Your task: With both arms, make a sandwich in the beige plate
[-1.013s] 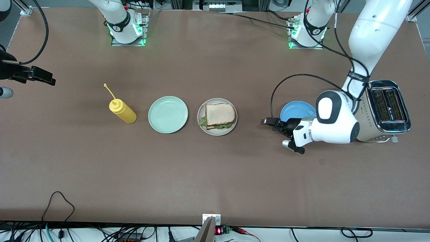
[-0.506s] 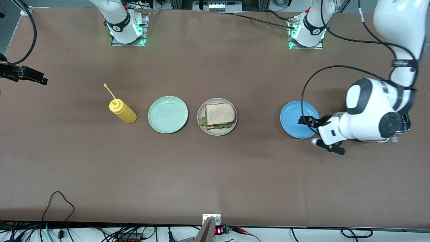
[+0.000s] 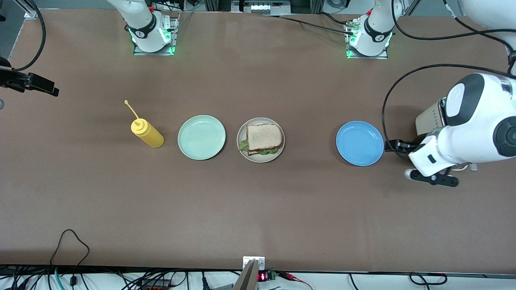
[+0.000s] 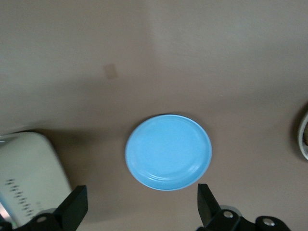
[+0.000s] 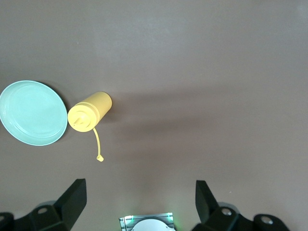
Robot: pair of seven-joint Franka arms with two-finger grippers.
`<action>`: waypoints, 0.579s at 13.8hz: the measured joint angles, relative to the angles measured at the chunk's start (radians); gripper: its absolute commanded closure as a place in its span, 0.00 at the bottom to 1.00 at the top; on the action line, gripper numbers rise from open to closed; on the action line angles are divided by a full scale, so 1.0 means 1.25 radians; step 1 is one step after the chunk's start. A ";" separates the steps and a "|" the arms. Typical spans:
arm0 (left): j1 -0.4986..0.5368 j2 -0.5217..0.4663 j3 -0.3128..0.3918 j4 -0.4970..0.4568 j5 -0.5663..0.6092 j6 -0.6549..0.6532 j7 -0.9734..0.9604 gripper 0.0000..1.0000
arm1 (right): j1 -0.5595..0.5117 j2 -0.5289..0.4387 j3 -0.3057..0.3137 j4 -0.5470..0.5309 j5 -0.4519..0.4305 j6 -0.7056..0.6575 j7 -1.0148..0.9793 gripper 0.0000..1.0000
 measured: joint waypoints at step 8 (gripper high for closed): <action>-0.038 -0.192 0.144 -0.016 -0.072 0.002 -0.018 0.00 | -0.013 0.003 -0.010 0.006 0.000 0.010 0.001 0.00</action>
